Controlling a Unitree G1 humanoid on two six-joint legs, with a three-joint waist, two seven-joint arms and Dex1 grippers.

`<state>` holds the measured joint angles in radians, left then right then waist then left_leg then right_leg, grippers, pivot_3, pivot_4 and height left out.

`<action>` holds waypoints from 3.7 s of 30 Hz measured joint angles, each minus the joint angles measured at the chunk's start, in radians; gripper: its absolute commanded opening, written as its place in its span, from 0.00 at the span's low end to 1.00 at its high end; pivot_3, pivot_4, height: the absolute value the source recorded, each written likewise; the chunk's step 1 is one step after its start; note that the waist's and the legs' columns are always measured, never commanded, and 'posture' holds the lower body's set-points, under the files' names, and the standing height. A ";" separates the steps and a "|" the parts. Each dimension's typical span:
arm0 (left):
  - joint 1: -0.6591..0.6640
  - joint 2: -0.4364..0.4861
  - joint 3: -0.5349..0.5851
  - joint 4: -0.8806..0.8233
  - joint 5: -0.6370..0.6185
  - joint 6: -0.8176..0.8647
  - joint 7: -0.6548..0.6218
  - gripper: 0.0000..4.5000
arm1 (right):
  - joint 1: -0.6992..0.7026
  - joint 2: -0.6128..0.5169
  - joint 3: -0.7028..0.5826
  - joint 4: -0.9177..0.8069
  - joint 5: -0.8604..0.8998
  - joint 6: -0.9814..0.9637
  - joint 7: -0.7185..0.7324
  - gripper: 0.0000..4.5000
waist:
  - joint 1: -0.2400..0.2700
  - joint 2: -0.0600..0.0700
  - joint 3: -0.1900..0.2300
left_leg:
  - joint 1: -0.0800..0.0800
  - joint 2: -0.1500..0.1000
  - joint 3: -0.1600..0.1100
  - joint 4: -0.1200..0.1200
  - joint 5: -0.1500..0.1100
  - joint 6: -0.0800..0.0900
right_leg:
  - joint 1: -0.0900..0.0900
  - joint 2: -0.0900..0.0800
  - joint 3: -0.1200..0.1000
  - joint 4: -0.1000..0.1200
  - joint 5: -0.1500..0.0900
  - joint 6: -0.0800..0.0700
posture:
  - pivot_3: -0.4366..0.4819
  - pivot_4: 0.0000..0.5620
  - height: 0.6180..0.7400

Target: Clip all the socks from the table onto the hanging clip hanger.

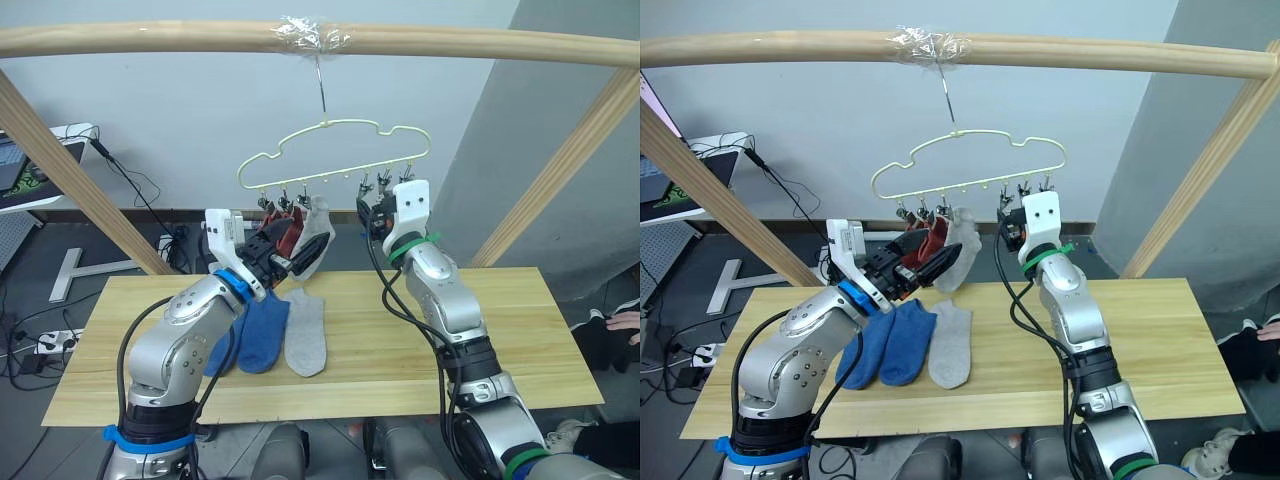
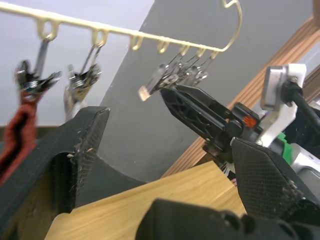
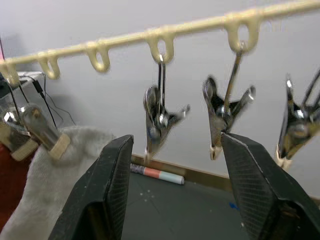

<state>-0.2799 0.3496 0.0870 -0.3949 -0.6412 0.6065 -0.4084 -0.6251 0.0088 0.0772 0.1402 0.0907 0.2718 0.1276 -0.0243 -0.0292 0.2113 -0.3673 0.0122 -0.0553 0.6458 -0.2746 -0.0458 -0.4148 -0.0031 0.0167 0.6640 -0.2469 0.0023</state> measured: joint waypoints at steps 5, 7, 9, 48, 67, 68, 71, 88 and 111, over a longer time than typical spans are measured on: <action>-0.009 0.000 0.002 -0.002 -0.001 -0.002 0.005 1.00 | -0.021 0.011 0.000 0.027 0.001 -0.015 0.004 0.64 | 0.001 0.000 0.000 | 0.000 0.000 0.000 0.000 0.000 0.000 | 0.000 0.000 0.000 0.000 0.000 0.000 | 0.56 0.29 1.00; -0.015 0.000 0.006 -0.001 0.000 -0.003 0.005 1.00 | -0.021 0.011 0.000 0.039 0.001 -0.018 0.009 0.64 | 0.002 0.000 0.000 | 0.000 0.000 0.000 0.000 0.000 0.000 | 0.000 0.000 0.000 0.000 0.000 0.000 | 0.56 0.29 1.00; -0.029 0.001 0.011 -0.001 0.000 -0.003 0.005 1.00 | -0.021 0.013 0.002 0.042 0.002 -0.020 0.015 0.64 | 0.003 0.000 0.000 | 0.000 0.000 0.000 0.000 0.000 0.000 | 0.000 0.000 0.000 0.000 0.000 0.000 | 0.56 0.29 1.00; -0.088 -0.002 0.017 0.000 0.004 -0.006 0.003 1.00 | -0.062 0.032 0.000 0.074 0.010 -0.039 0.107 0.64 | 0.006 0.000 0.000 | 0.000 0.000 0.000 0.000 0.000 0.000 | 0.000 0.000 0.000 0.000 0.000 0.000 | 0.56 0.31 1.00; -0.089 -0.002 0.016 0.000 0.004 -0.008 0.002 1.00 | -0.066 0.035 -0.015 0.081 0.010 -0.039 0.105 0.64 | 0.006 0.000 0.000 | 0.000 0.000 0.000 0.000 0.000 0.000 | 0.000 0.000 0.000 0.000 0.000 0.000 | 0.56 0.31 1.00; -0.089 -0.003 0.016 0.000 0.005 -0.009 0.002 1.00 | -0.067 0.036 -0.015 0.081 0.010 -0.039 0.105 0.64 | 0.006 0.000 0.000 | 0.000 0.000 0.000 0.000 0.000 0.000 | 0.000 0.000 0.000 0.000 0.000 0.000 | 0.56 0.31 1.00; -0.090 -0.003 0.016 0.000 0.005 -0.010 0.002 1.00 | -0.069 0.036 -0.016 0.081 0.010 -0.039 0.105 0.64 | 0.006 0.000 0.000 | 0.000 0.000 0.000 0.000 0.000 0.000 | 0.000 0.000 0.000 0.000 0.000 0.000 | 0.56 0.31 1.00; -0.090 -0.005 0.004 0.000 0.007 -0.028 0.002 1.00 | -0.071 0.032 -0.017 0.087 0.010 -0.039 0.089 0.01 | 0.007 0.000 0.000 | 0.000 0.000 0.000 0.000 0.000 0.000 | 0.000 0.000 0.000 0.000 0.000 0.000 | 0.56 0.30 1.00; 0.144 0.046 -0.162 0.257 0.334 -0.200 -0.021 1.00 | -0.052 -0.031 -0.017 0.055 0.011 0.008 0.129 0.00 | 0.006 0.001 0.000 | 0.000 0.000 0.001 0.000 0.000 0.000 | -0.001 0.000 0.000 0.000 0.000 0.000 | 0.53 0.31 1.00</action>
<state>-0.1356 0.3955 -0.0750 -0.1376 -0.3070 0.4060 -0.4296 -0.6768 -0.0225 0.0599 0.1951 0.1020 0.2802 0.2567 -0.0180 -0.0285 0.2112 -0.3671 0.0120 -0.0545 0.6454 -0.2747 -0.0456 -0.4155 -0.0029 0.0172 0.6641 -0.2469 0.0021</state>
